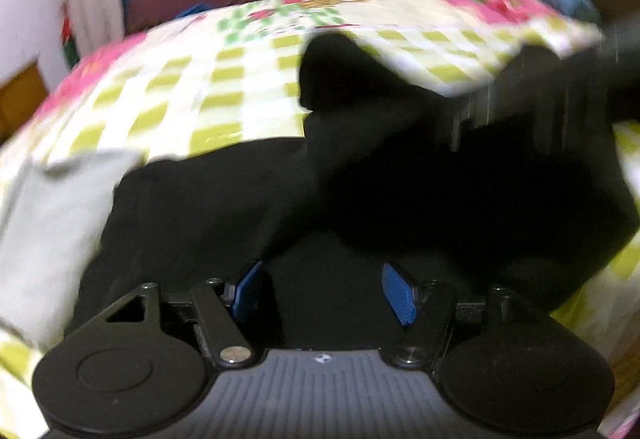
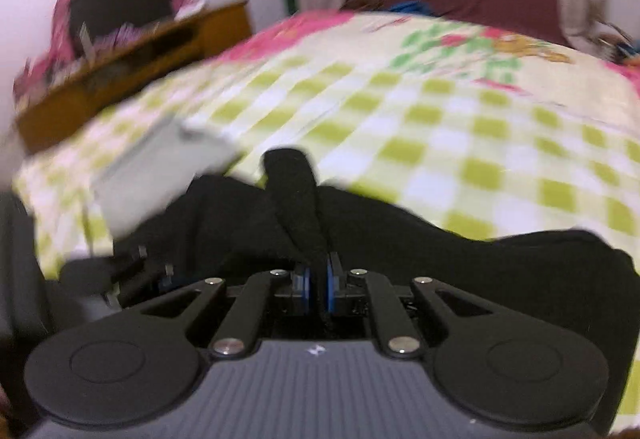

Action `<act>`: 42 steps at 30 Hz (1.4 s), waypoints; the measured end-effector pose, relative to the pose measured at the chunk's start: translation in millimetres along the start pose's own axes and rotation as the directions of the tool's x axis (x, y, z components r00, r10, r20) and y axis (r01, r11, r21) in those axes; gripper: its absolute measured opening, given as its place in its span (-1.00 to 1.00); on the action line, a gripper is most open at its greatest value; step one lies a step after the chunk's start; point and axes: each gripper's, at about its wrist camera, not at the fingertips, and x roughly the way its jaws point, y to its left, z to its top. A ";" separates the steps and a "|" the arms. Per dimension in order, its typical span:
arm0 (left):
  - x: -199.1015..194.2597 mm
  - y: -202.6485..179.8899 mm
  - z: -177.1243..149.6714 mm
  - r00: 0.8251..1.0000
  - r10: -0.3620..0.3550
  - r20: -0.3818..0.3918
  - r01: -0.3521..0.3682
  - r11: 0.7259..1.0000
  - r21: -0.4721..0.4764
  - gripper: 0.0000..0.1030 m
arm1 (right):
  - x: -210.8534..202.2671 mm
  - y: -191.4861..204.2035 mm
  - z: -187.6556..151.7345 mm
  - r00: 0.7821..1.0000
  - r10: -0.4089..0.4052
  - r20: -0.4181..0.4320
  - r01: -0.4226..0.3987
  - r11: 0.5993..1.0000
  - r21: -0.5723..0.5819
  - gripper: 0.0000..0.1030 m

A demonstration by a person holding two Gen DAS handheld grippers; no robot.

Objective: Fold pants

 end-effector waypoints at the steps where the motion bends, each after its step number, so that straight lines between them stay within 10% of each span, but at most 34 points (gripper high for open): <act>1: -1.8 6.6 -0.6 1.000 -0.012 0.013 0.013 0.999 -0.030 0.53 | 6.9 8.8 -4.8 1.000 -0.008 -0.027 0.008 1.000 -0.028 -0.84; 9: -7.4 25.4 -5.4 0.996 0.021 0.088 -0.018 0.999 -0.040 0.53 | 0.8 17.8 -5.5 0.997 -0.068 -0.026 0.067 0.996 -0.063 -0.84; 20: -24.5 43.8 -21.9 0.989 0.080 0.128 -0.073 0.996 -0.056 0.53 | -17.2 27.6 59.9 0.973 -0.051 0.224 0.043 0.998 0.041 -0.84; 27: -18.3 43.3 -37.1 0.990 0.121 0.077 -0.120 0.993 -0.012 0.54 | 60.4 71.0 19.6 0.999 0.044 -0.002 -0.044 0.996 -0.078 -0.84; 36: -7.1 45.3 -42.1 0.995 0.060 0.080 -0.058 0.998 -0.028 0.62 | 18.8 63.3 72.0 0.983 0.085 0.161 -0.084 0.996 -0.018 -0.84; 42: -11.0 49.1 -44.7 0.995 0.038 0.091 -0.035 0.999 -0.041 0.63 | 55.4 116.3 53.9 0.981 0.185 0.052 -0.174 0.970 -0.170 -1.00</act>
